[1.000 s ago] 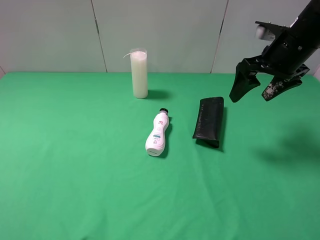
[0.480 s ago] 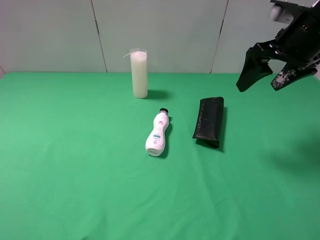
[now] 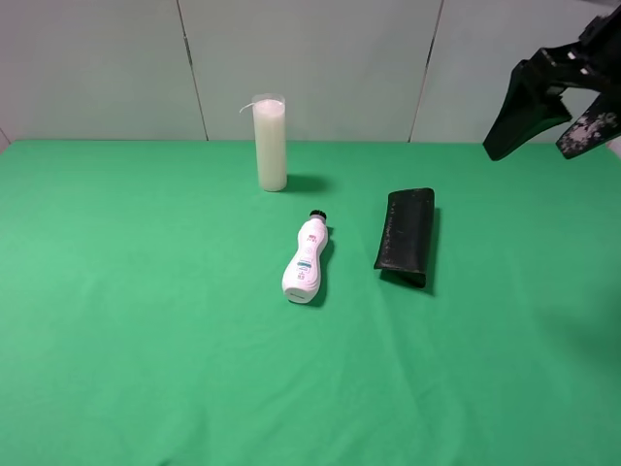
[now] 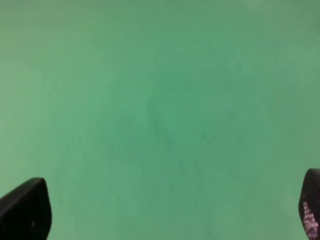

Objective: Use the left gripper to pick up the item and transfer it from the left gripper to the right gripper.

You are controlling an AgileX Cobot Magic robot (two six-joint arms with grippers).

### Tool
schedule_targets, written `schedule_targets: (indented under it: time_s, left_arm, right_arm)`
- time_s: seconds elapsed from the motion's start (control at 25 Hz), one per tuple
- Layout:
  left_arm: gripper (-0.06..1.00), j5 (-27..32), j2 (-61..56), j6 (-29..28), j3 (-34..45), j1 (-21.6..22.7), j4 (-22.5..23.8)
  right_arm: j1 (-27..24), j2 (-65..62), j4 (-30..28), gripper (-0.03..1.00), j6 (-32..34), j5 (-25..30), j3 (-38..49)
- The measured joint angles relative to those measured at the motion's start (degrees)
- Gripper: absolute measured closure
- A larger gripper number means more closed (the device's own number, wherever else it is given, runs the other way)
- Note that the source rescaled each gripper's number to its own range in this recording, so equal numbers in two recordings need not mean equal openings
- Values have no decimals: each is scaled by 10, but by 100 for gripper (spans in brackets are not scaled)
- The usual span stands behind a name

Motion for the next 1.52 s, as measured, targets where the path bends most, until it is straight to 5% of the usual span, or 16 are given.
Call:
schedule_targets:
  time_s: [0.48, 1.04, 1.52]
  left_arm:
    - [-6, -1, 0, 0, 0, 0, 0]
    - [-6, -1, 0, 0, 0, 0, 0]
    - [-6, -1, 0, 0, 0, 0, 0]
  right_arm:
    - [0, -127, -5, -3, 38, 1, 10]
    - [0, -367, -17, -3, 47, 3, 200]
    - [0, -532, -26, -3, 49, 4, 253]
